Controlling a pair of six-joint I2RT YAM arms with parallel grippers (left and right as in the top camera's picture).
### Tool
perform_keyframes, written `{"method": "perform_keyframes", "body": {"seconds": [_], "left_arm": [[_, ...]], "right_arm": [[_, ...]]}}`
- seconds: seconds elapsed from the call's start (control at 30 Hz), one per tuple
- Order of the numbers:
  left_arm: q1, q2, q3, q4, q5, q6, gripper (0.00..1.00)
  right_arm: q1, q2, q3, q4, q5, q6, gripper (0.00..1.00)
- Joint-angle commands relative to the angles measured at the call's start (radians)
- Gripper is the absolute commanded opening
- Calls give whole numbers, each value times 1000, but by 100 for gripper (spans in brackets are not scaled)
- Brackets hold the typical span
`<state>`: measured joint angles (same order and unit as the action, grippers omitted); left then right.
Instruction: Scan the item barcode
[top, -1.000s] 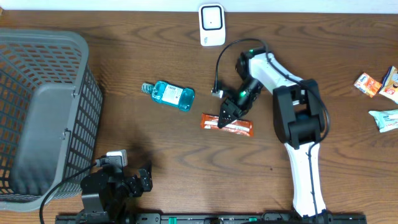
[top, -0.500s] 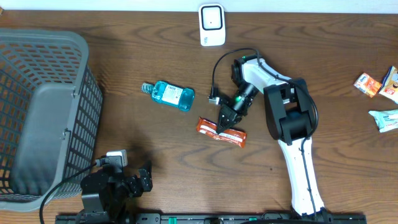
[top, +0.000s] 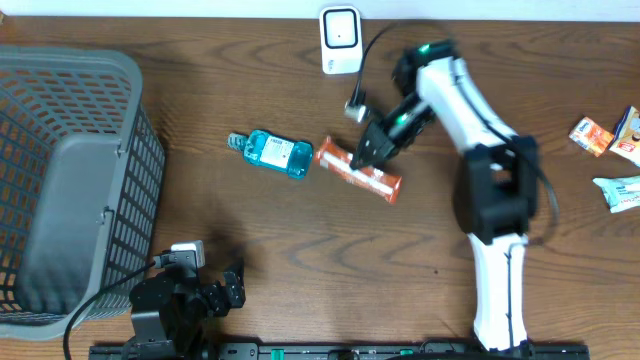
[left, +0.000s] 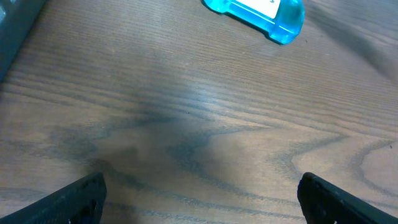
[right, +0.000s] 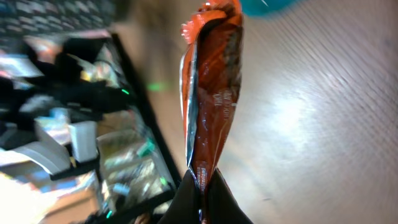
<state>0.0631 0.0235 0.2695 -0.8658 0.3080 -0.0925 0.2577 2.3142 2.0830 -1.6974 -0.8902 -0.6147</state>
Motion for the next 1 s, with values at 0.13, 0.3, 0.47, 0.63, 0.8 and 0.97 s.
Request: {"method": "perform_keyframes", "body": {"seconds": [0.13, 0.3, 0.47, 0.63, 0.8, 0.97], "left_arm": [[-4, -5, 2, -9, -3, 6, 98], [-4, -5, 2, -9, -3, 6, 98], [-4, -5, 2, -9, -3, 6, 98], [-4, -5, 2, -9, -3, 6, 98], [-4, -5, 2, -9, -3, 6, 98], [-4, -5, 2, -9, -3, 6, 98]], "right_arm": [[-1, -298, 24, -2, -134, 427, 1], [6, -388, -2, -2, -288, 468, 1], [12, -433, -4, -2, -335, 468, 1], [19, -437, -4, 4, -261, 402, 1], [78, -436, -5, 63, 25, 159, 1], [164, -431, -5, 257, 187, 137, 1]]}}
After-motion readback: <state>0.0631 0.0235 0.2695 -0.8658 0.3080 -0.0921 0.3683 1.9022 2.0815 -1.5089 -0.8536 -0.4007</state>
